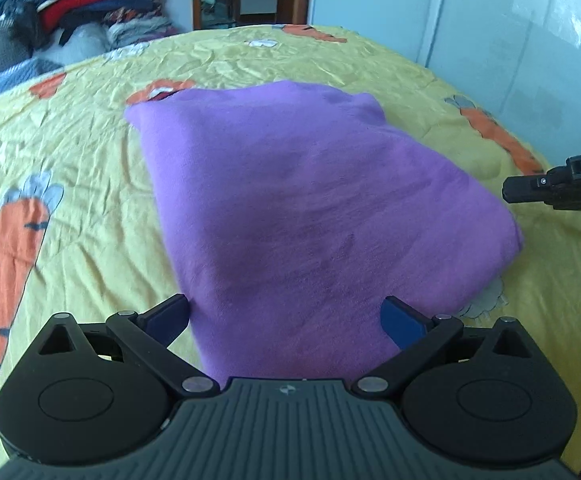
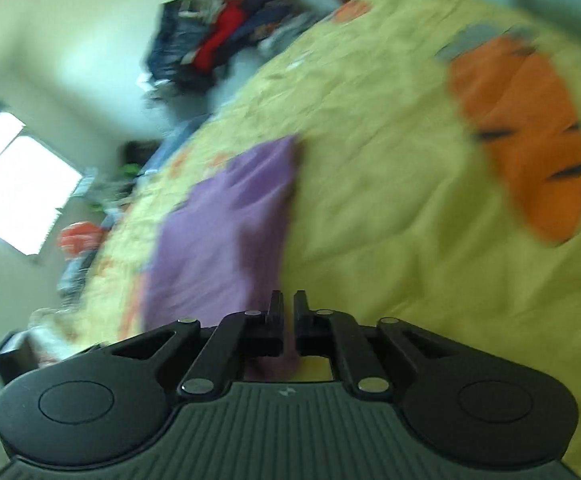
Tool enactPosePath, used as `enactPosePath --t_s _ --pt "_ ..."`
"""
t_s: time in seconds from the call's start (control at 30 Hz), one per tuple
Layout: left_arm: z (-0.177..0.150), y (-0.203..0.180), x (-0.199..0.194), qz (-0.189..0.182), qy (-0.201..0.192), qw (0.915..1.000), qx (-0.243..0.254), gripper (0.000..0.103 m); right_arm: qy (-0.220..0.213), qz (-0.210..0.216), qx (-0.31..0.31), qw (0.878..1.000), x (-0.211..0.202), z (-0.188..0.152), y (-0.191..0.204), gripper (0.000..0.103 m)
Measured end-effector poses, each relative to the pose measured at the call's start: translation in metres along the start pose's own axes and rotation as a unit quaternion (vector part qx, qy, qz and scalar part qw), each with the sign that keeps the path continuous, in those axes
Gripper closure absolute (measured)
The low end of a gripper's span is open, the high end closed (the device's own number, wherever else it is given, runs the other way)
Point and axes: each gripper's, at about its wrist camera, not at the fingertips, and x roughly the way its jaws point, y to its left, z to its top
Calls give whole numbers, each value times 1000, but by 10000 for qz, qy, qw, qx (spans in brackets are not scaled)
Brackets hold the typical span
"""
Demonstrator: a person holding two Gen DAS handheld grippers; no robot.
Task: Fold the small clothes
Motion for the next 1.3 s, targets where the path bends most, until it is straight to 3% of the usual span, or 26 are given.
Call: enactPosePath --t_s 0.1,0.2,0.23,0.3,0.4,0.57,0.63,0.77,0.8,0.83,0.9,1.03,1.1,1.17,1.2,1.27,1.3 --pt "5 -3 -12 -73 -127 9999 -46 2 -58 75 -754 9971 -4 -5 33 95" --pt "14 -10 -20 -238 -349 9991 13 0 380 523 -1134 9914 15 -22 59 95" --pt "16 -14 -18 -248 -386 9989 66 0 537 454 -1258 9896 24 -27 62 95" --pt "18 -19 -4 -138 -262 9994 190 0 553 -334 -1489 9867 38 -29 57 94" --pt "14 -24 16 135 -37 9991 401 3 360 -83 -996 9943 34 -15 45 94" --pt "46 -16 2 -110 -550 9978 344 0 105 -139 -1544 9879 54 8 78 93" --pt "67 -10 16 -133 -708 9965 420 0 192 -66 -1632 9864 81 22 80 93" --pt "98 17 80 256 -277 9984 432 1 438 -60 -1746 9836 117 42 69 95" --pt "101 26 93 244 -120 9992 310 0 413 -2 -1646 9855 117 46 65 97" --pt "100 34 93 201 -251 9994 161 0 417 10 -1545 9871 114 49 64 96" --pt "99 43 88 317 -212 9993 -1 0 223 -321 -1631 9858 106 50 70 93" --pt "99 68 70 -71 -481 9938 -1002 0 106 -175 -1894 9817 103 53 88 90" --pt "105 70 79 91 -335 9940 -1039 0 207 -274 -1989 9794 117 57 91 88" --pt "106 68 100 279 45 9952 -940 0 360 -630 -2108 9748 138 61 86 89" --pt "105 68 105 279 64 9954 -913 0 326 -577 -2096 9755 142 63 83 86" --pt "104 73 96 219 108 9947 -1002 0 343 -573 -1938 9788 134 68 83 85" --pt "102 78 86 158 98 9932 -1147 0 261 -665 -1977 9777 125 67 84 77"
